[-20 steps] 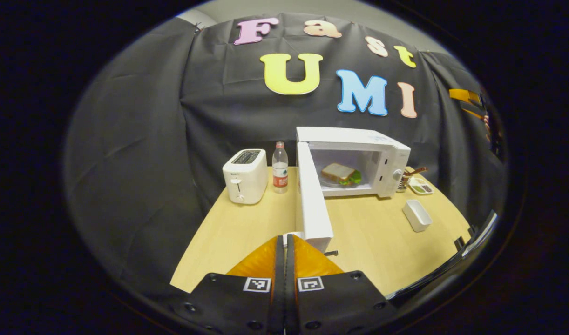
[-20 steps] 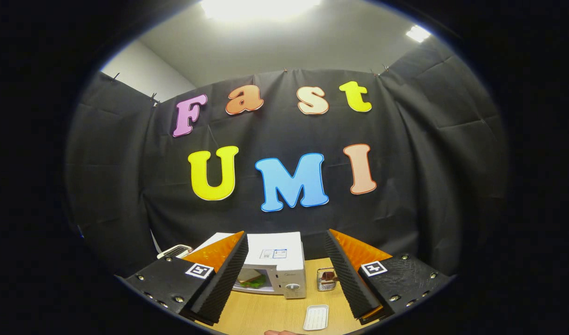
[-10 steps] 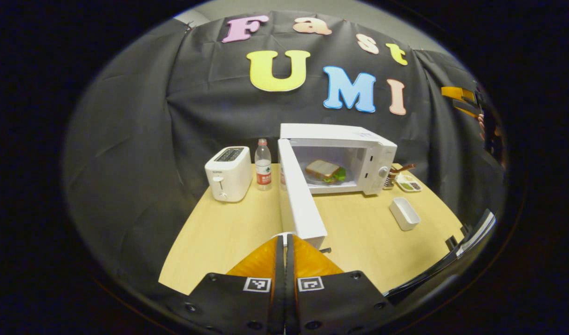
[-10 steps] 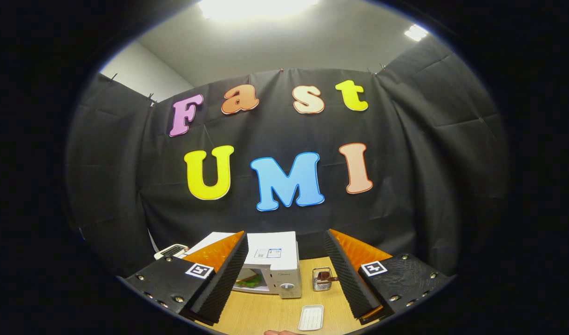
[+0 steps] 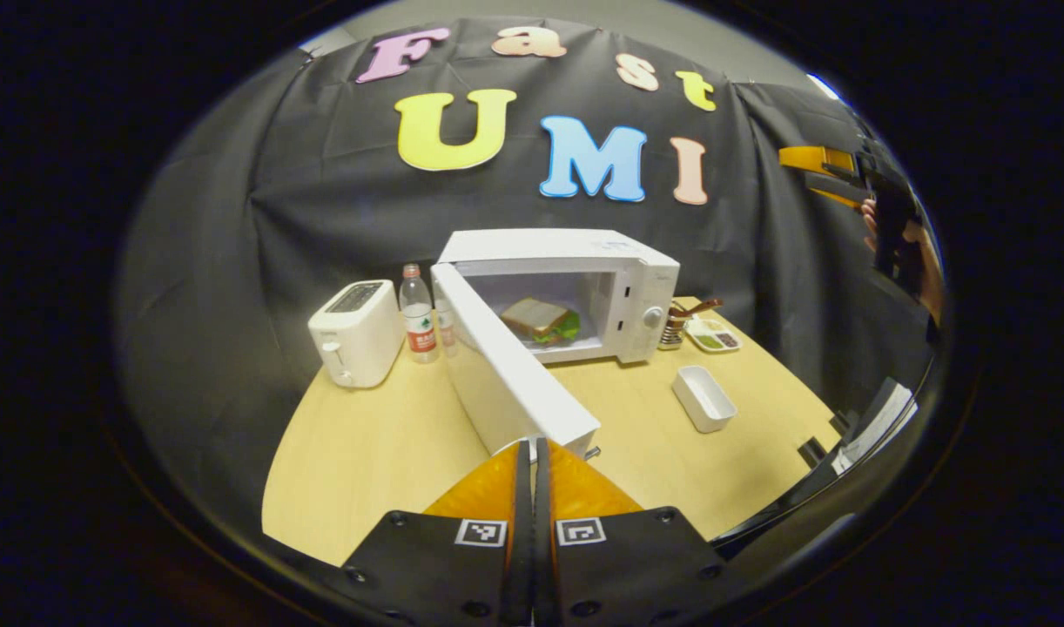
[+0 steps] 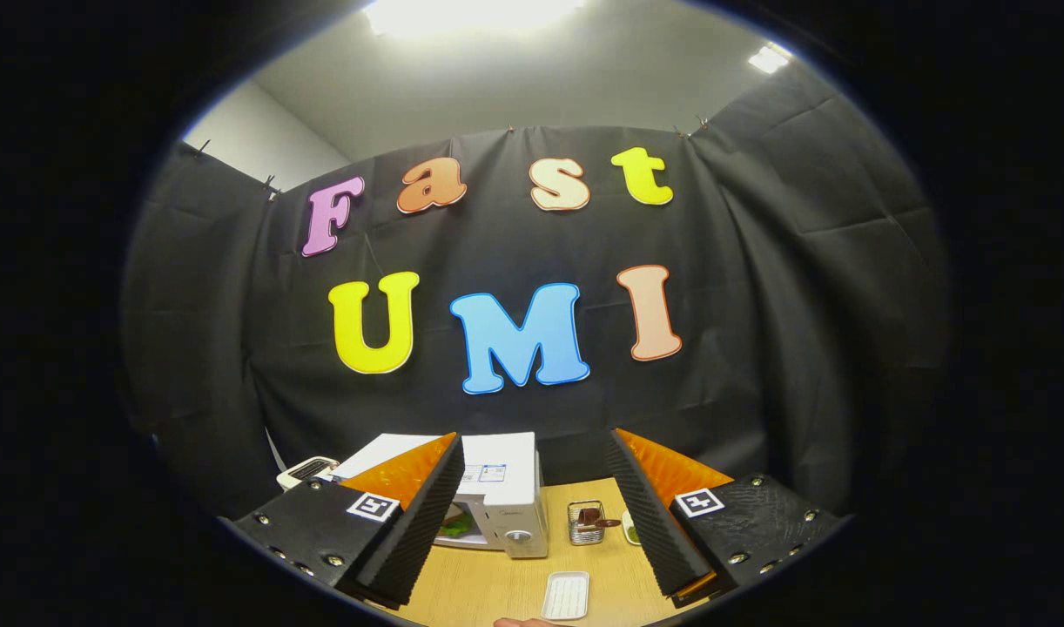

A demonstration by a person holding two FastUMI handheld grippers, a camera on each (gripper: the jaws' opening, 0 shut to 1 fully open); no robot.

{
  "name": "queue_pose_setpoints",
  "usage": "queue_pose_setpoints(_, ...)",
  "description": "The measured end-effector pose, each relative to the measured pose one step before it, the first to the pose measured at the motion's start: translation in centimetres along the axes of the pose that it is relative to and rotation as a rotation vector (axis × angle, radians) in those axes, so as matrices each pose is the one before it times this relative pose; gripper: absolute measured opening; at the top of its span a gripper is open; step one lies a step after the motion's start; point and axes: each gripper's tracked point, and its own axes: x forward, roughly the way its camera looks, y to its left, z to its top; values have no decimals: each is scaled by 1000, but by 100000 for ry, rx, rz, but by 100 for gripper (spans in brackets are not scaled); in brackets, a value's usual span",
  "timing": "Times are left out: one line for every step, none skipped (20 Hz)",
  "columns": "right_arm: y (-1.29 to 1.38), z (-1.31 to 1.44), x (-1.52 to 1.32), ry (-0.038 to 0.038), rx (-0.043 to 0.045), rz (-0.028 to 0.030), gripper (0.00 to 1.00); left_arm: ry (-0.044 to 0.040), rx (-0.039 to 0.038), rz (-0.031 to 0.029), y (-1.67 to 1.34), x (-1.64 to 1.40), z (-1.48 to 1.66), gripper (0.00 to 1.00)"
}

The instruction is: Open the microwave oven with the left hand, put the food in, and close the microwave oven.

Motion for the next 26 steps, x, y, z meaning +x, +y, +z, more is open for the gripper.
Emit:
queue_pose_setpoints(-329,63,97,-334,-290,47,99,110,533,-1212,-681,294,249,7)
queue_pose_setpoints(-272,135,121,-605,-424,-5,99,49,541,-1112,-659,452,244,7)
queue_pose_setpoints(-390,154,28,-539,-821,-495,99,258,528,-960,-591,386,188,7)
queue_pose_setpoints(-327,129,-60,-279,-1185,-227,99,113,504,-876,-580,420,233,7)
queue_pose_setpoints(-214,169,72,-684,-1292,261,99,24,688,-796,-504,444,227,7)
queue_pose_setpoints(-179,211,46,-713,-1239,542,99,53,567,-659,-463,476,261,7)
queue_pose_setpoints(-297,-331,156,-754,-960,8,99,-143,248,-790,-474,427,285,7)
queue_pose_setpoints(-241,112,112,-445,-971,-267,99,-78,199,-901,-514,502,294,7)
queue_pose_setpoints(-388,-46,-39,-525,-669,-313,99,-23,240,-594,-401,648,261,7)
queue_pose_setpoints(-305,41,94,-82,-243,-295,99,-54,270,-456,-324,507,356,7)
queue_pose_setpoints(-361,-173,171,185,283,-352,99,31,18,-695,-427,516,158,7)
queue_pose_setpoints(-433,-85,101,427,516,-595,99,-201,-5,-1124,-527,698,445,6)
queue_pose_setpoints(-472,-110,106,241,428,-894,99,-90,323,-740,-397,472,231,7)
queue_pose_setpoints(-617,-26,139,131,329,-763,99,36,631,-595,-406,566,249,7)
queue_pose_setpoints(-361,-58,113,-195,274,-235,99,131,612,-593,-418,614,246,7)
queue_pose_setpoints(-439,12,30,-202,302,-511,99,210,419,-470,-358,500,263,7)
queue_pose_setpoints(-436,-137,105,20,314,-590,99,200,234,-411,-303,569,49,7)
queue_pose_setpoints(-308,-18,142,64,338,-294,99,402,27,-522,-281,553,216,7)
queue_pose_setpoints(-224,-88,99,200,188,-421,99,727,169,-372,-300,705,-45,7)
queue_pose_setpoints(-292,-49,72,451,120,-403,99,504,513,-344,-249,627,169,7)
queue_pose_setpoints(-230,-205,45,470,32,-104,99,162,629,-676,-292,549,228,6)
queue_pose_setpoints(-128,-56,88,325,-42,-11,99,0,460,-666,-242,437,258,7)
queue_pose_setpoints(-203,-59,62,94,-196,-197,99,-493,535,-617,-215,481,382,6)
queue_pose_setpoints(-224,-21,100,-22,-273,-286,99,-145,513,-635,-281,508,360,7)
queue_pose_setpoints(-215,47,35,-220,-263,-236,99,-126,635,-467,-213,583,220,7)
queue_pose_setpoints(-213,-16,-19,44,-295,-308,99,-111,659,-556,-189,470,254,7)
